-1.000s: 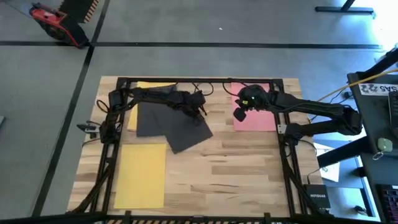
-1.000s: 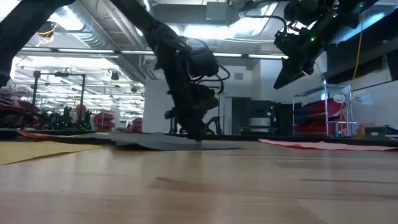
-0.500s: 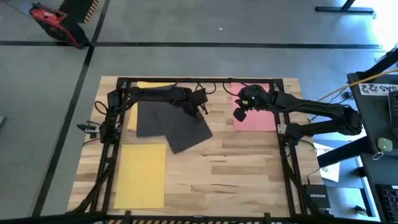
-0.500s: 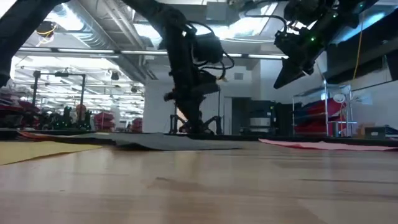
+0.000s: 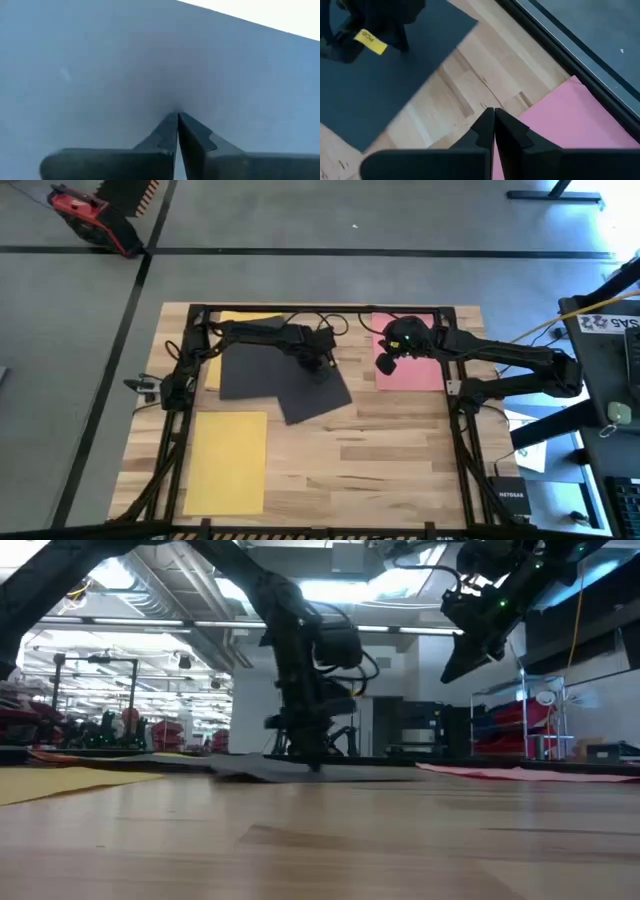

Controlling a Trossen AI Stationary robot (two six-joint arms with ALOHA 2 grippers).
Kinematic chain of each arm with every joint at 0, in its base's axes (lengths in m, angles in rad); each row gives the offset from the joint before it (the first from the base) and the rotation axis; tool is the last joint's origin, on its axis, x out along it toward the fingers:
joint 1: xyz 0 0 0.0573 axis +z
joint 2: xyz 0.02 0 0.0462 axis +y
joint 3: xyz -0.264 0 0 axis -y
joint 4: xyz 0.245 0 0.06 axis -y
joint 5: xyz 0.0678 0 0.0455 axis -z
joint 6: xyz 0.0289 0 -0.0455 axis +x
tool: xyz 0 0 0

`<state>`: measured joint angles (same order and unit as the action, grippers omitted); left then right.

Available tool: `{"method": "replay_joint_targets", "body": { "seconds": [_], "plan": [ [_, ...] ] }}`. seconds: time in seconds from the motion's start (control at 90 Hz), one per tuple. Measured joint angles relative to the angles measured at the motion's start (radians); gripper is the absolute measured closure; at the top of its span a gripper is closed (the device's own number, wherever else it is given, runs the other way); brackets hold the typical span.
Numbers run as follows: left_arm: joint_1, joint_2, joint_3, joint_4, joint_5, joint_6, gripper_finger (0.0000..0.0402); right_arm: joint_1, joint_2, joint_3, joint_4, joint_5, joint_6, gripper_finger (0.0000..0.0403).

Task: Organize paper
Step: Move the black paper to the top center of the table

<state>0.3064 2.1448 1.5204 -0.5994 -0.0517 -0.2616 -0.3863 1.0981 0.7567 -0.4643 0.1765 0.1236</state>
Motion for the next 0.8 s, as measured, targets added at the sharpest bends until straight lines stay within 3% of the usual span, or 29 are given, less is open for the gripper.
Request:
{"method": "replay_joint_targets", "body": {
  "seconds": [0.189,0.356,0.456,0.622,0.8],
  "plan": [
    [0.001,0.007,-0.003,0.132,0.002,0.099,0.0402,0.000,0.000,0.000,-0.001,0.000,0.001,0.0403],
    [0.008,0.008,0.012,0.130,0.001,0.139,0.0402,0.000,0.000,0.000,-0.001,0.000,0.001,0.0403],
    [0.009,0.008,0.064,0.019,-0.031,0.131,0.0402,0.000,0.000,0.000,-0.001,0.000,0.002,0.0403],
    [0.013,0.002,0.145,-0.234,-0.203,0.083,0.0402,0.000,0.000,0.000,0.000,0.000,0.002,0.0403],
    [0.042,0.002,0.114,-0.284,-0.163,0.005,0.0402,0.000,0.000,0.000,0.000,0.000,0.002,0.0403]
  ]
}}
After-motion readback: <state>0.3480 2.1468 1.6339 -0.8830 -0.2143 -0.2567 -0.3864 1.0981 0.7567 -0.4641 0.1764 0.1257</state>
